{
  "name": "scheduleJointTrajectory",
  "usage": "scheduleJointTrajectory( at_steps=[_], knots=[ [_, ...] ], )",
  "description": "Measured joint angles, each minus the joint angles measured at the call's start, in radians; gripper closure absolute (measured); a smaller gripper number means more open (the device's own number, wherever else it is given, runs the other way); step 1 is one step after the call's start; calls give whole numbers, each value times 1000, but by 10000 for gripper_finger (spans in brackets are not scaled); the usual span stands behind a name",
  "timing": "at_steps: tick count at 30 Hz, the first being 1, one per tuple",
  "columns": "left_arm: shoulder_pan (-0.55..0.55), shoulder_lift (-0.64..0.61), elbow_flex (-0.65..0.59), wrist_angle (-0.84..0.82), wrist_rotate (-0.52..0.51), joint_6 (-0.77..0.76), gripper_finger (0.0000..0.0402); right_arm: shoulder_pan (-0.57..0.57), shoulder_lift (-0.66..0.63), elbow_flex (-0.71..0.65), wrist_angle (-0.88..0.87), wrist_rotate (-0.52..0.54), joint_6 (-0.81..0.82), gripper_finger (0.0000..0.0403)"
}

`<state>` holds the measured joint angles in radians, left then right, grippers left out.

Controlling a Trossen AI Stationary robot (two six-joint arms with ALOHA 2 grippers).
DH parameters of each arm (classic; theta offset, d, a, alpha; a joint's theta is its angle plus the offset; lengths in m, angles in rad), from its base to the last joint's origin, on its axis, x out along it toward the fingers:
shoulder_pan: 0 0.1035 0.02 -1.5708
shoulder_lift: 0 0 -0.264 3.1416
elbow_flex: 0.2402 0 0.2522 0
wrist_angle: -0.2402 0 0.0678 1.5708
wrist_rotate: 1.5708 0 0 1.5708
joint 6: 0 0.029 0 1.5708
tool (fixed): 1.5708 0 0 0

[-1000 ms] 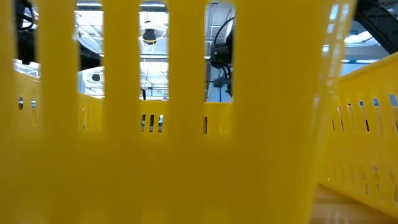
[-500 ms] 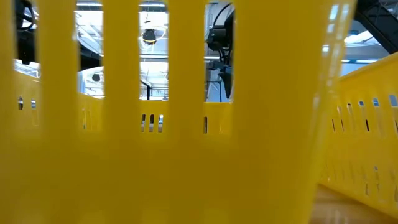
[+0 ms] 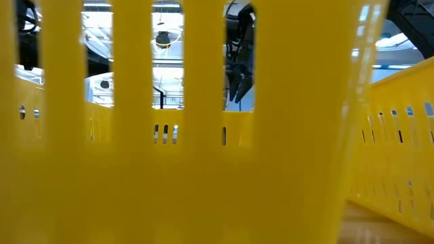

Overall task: Stack baskets on shelf by color
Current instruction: Put the top right green bin on the shelf

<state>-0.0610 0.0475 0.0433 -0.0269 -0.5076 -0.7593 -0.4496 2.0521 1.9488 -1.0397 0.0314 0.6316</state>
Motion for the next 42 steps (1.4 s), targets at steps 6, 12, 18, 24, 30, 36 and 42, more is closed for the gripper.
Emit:
scheduleJointTrajectory(
  at_steps=[6, 12, 18, 24, 30, 36, 42],
  knots=[
    [0, 0, 0, 0, 0, 0, 401, -2, 0, 0, -3, -34, -8, 392],
    [0, 0, 0, 0, 1, 0, 401, -4, 18, -2, -16, -72, -20, 400],
    [0, 0, 0, 0, 2, 0, 401, -19, 66, -9, -60, -60, -20, 401],
    [0, 0, 0, 0, 1, 1, 401, -37, 114, -7, -41, -55, -19, 401],
    [0, 0, 0, 0, -1, 3, 401, -47, 112, -7, -118, 30, -15, 402],
    [0, 0, 0, 0, 0, 3, 401, -58, 101, -7, -274, 89, -15, 402],
    [0, 0, 0, 0, 0, 3, 401, -44, 111, -8, -332, 102, -7, 402]
  ],
)
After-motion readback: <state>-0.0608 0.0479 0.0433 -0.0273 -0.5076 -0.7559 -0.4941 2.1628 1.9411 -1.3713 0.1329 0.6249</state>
